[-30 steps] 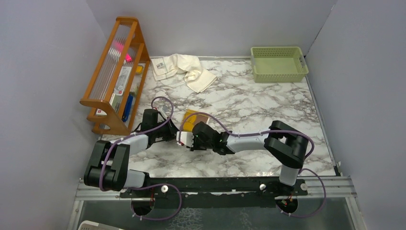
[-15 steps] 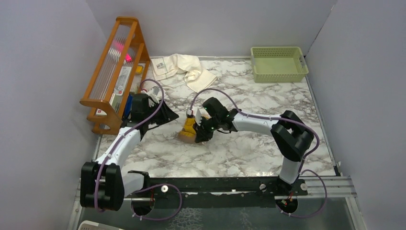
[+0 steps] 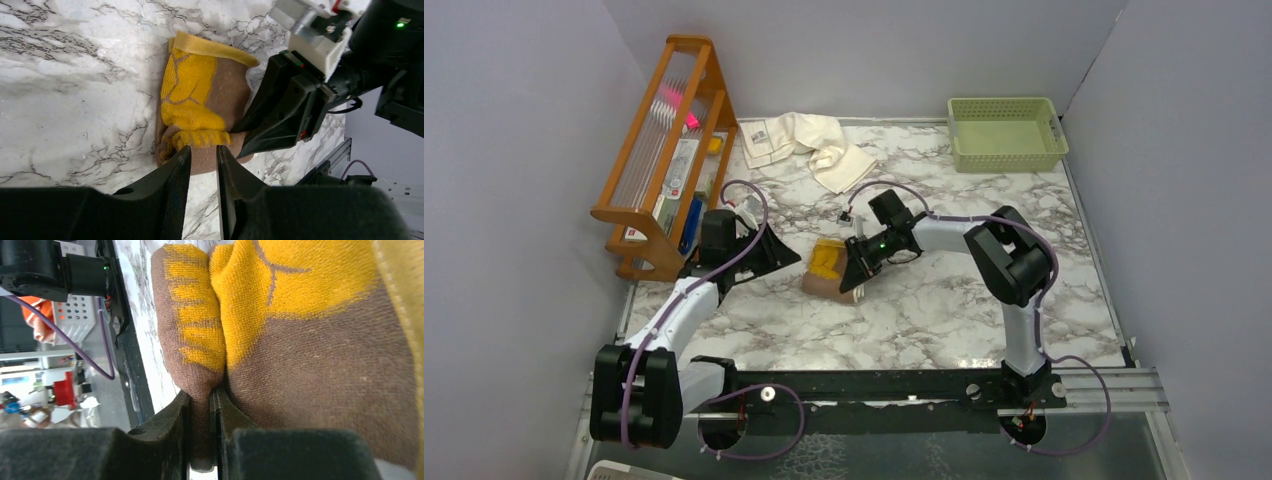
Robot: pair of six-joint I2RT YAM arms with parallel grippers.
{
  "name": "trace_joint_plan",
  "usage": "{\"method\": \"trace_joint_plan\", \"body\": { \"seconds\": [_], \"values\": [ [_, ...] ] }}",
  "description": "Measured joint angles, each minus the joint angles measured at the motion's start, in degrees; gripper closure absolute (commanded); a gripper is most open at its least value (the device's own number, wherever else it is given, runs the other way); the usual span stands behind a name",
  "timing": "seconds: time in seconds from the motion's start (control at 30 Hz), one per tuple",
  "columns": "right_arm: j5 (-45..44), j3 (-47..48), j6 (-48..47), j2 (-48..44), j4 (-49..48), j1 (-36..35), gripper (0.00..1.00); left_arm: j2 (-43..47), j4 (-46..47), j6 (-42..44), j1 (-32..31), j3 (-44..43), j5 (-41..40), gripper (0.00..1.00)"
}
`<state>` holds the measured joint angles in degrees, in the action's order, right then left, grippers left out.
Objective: Roll the towels
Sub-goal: Roll the towel at the center of the board.
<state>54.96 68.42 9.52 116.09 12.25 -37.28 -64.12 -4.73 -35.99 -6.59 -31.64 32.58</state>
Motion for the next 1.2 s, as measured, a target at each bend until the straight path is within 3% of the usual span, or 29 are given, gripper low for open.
{"method": "trace_joint_plan", "body": {
  "seconds": [0.33,0.67,0.93,1.1,1.2],
  "values": [
    [4.42,-0.66,11.02,4.13,-7.87,0.13,0.98,-1.84,8.90,-4.90,-3.26,4.63,1.49,0.74],
    [5.40,-1.42,17.42,6.29,-11.87,0.66,0.97,-10.69,19.28,-9.31,-8.11,7.34,1.51,0.79],
    [2.03,-2.36,15.45,4.26,-11.23,0.66,0.76,-19.34,24.00,-9.07,-8.11,7.30,-1.14,0.81],
    [-12.59,-4.57,6.78,-6.14,-8.02,-0.07,0.65,-19.93,25.31,-8.41,-8.15,7.26,-1.70,0.81],
    [-21.22,-7.85,0.39,-15.10,-9.18,-0.92,0.53,-19.96,25.33,-7.96,-8.17,7.23,-2.14,0.81]
  ]
}}
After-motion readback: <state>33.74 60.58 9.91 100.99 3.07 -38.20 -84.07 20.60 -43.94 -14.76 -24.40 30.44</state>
